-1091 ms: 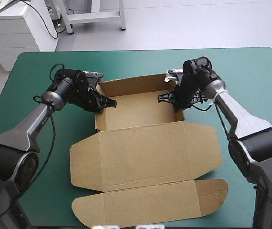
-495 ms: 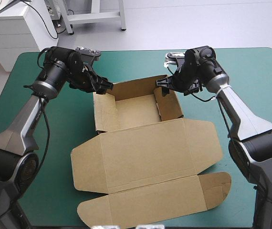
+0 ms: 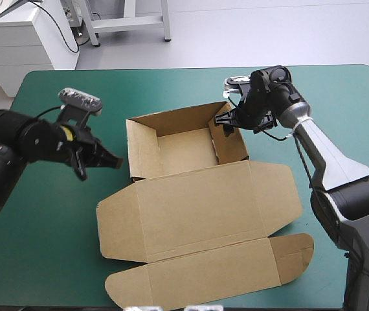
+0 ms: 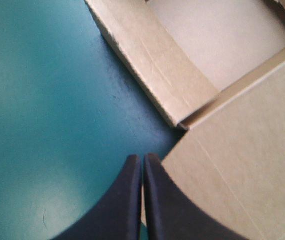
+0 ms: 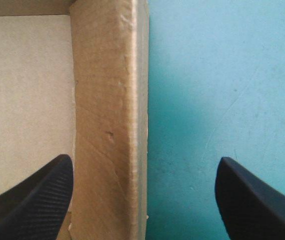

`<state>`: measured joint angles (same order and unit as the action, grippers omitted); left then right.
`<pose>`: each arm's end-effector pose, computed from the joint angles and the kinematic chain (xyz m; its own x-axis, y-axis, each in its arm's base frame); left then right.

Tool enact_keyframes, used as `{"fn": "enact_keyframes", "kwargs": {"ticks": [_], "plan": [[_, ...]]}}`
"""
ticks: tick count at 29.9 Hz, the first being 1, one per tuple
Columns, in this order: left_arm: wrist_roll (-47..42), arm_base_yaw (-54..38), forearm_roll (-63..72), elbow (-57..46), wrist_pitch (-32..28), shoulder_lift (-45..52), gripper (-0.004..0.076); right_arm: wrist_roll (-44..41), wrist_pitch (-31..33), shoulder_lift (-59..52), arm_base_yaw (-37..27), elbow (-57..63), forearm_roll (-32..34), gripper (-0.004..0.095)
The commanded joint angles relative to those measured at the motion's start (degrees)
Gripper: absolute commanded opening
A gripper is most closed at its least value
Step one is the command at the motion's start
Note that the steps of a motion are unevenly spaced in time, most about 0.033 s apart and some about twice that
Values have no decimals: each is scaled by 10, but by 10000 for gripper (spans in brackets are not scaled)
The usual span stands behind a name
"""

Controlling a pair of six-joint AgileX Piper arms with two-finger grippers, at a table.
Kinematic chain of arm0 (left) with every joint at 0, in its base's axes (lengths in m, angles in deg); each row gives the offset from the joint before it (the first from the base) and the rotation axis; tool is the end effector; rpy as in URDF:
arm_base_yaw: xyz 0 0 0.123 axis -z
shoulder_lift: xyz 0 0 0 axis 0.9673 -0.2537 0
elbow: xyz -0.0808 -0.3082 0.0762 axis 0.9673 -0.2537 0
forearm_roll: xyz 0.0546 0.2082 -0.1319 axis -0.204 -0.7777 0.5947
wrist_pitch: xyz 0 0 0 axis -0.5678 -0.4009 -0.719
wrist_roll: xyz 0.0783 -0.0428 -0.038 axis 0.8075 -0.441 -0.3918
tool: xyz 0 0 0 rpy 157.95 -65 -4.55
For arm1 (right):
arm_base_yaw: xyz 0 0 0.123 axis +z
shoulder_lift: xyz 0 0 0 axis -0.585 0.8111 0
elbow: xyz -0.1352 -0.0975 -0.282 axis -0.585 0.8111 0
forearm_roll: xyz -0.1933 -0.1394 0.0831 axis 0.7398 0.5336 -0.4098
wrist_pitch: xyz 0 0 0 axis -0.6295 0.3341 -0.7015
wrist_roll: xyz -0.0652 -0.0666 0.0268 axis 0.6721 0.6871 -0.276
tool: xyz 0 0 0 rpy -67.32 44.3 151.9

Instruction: Fold the box

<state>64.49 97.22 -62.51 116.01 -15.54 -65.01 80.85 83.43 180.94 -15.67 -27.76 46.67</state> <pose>0.2087 -0.0855 0.4471 -0.7564 0.3583 -0.5473 0.4193 0.9077 0.0148 0.4271 0.1627 0.3455 -0.9234 -0.1530 -0.3520 -0.2061 0.9714 0.1184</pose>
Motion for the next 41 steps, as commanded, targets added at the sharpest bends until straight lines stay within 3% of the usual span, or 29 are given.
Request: {"fn": "enact_keyframes", "kwargs": {"ticks": [1,5,11,16,18,22,23,27,33,41], "plan": [[-10,3,4,-58,-31,92,-8,17,2,-30,-5,-11,6,726],[-10,3,42,-143,-51,170,-8,22,2,-19,-5,-11,3,706],[-10,3,77,-277,-109,270,-8,35,2,5,-4,-10,-49,525],[-19,3,77,-377,-169,347,-8,48,2,13,-4,-10,-54,382],[-19,3,77,-415,-192,379,-8,58,2,13,-4,-10,-54,304],[-19,3,77,-474,-221,429,-8,73,2,13,-4,-8,-54,13],[-19,3,77,-483,-227,438,-8,75,2,13,-4,-7,-52,-16],[-19,3,81,-508,-256,474,-8,89,2,9,-13,-8,-25,-21],[-12,3,75,-512,-265,489,-8,138,2,-33,-113,-38,-50,-21],[-9,3,77,-512,-271,489,-8,133,2,-84,-346,-49,-60,-21]]}}
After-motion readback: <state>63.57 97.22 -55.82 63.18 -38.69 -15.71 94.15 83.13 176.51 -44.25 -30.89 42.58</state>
